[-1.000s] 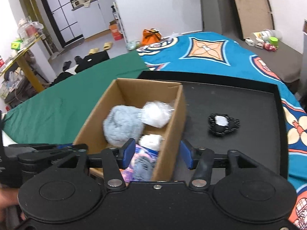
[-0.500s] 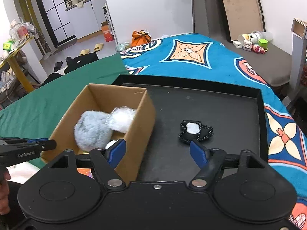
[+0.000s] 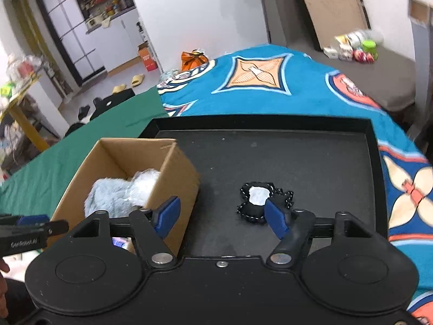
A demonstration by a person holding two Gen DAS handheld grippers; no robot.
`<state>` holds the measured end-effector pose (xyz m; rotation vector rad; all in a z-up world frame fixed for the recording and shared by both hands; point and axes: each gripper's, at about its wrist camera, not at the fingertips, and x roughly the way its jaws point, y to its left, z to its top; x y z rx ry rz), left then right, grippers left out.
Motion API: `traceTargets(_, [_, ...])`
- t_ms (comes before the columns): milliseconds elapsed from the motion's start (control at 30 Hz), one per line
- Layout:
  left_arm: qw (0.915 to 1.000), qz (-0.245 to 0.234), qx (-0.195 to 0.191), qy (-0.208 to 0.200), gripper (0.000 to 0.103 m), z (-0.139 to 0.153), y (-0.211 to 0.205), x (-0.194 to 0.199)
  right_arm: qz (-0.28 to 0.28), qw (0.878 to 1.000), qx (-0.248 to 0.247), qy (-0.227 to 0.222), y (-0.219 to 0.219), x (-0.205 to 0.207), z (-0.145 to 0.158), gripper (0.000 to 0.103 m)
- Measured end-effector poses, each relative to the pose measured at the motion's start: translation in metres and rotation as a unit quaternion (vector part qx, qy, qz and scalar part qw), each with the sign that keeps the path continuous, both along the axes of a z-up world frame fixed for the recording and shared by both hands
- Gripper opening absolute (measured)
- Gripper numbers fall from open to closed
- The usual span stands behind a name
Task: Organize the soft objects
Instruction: 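Move the right tool to the black-and-white plush on the tray, then grasp the black-and-white plush with the right gripper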
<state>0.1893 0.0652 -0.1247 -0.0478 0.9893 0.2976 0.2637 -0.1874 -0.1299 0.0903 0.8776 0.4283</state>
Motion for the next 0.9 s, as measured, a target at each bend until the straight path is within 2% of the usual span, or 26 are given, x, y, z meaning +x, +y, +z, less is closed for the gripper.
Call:
traceTargets(167, [0.9995, -0.002, 0.028, 0.016, 0.046, -0.004, -0.008, 0.011, -0.024, 0.999, 0.026, 0.016, -0.015, 0.009, -0.022, 0.063])
traceTargets(400, [0.9982, 0.006, 0.05, 0.032, 0.048, -0.009, -0.018, 0.024, -0.058, 0.996, 0.062, 0.036, -0.034, 0.025, -0.038, 0.05])
traceTargets(600, [0.9967, 0.013, 0.066, 0.046, 0.049, -0.015, -0.025, 0.034, -0.098, 0.986, 0.111, 0.081, -0.058, 0.04, -0.058, 0.047])
traceTargets(800, [0.9949, 0.016, 0.081, 0.058, 0.049, -0.02, -0.028, 0.04, -0.114, 0.981, 0.119, 0.1, -0.066, 0.046, -0.071, 0.046])
traceTargets(900, [0.9944, 0.017, 0.084, 0.062, 0.049, -0.021, -0.029, 0.042, -0.12, 0.979, 0.127, 0.109, -0.067, 0.049, -0.076, 0.042])
